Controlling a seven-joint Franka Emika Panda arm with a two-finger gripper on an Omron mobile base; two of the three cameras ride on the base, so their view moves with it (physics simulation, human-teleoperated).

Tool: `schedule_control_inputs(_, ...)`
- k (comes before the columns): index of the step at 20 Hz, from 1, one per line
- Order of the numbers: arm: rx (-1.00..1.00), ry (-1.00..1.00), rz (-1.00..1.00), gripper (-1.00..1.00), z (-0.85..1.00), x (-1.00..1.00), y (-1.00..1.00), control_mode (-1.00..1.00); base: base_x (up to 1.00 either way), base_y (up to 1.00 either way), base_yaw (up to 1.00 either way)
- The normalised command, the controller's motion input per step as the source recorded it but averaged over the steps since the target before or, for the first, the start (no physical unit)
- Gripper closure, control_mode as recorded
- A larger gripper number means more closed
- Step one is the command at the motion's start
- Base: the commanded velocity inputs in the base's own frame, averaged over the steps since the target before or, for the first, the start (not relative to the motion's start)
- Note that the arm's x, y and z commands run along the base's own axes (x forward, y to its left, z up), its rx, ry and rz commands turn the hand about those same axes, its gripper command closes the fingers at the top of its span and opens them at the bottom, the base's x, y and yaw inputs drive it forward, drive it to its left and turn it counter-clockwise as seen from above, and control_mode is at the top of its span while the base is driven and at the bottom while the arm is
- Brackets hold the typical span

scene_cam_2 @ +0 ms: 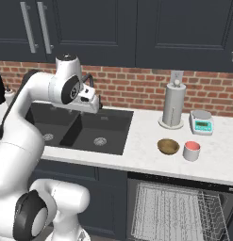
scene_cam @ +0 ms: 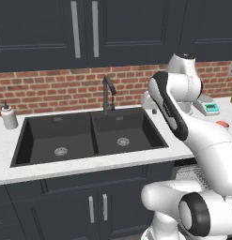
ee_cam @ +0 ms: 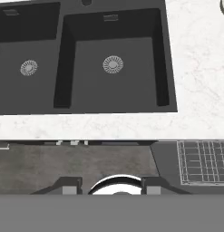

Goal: Pick up the cup and bowl from the counter, place them in the dishwasher, and close the dishwasher door.

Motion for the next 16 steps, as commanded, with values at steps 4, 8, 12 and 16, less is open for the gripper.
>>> schedule_control_inputs(4,-0.03,0.0,0.0,-1.0,0.0,0.0,-0.24,-1.0,0.0,0.0,0.0)
schedule_control_inputs(8,-0.18,0.0,-0.04,-1.0,-0.27,0.0,-0.46,-1.0,0.0,0.0,0.0)
schedule_control_inputs(12,-0.27,0.0,-0.06,-1.0,-0.56,0.0,-0.48,-1.0,0.0,0.0,0.0)
schedule_control_inputs(16,-0.39,0.0,-0.11,-1.0,-0.61,0.17,-0.59,-1.0,0.0,0.0,0.0)
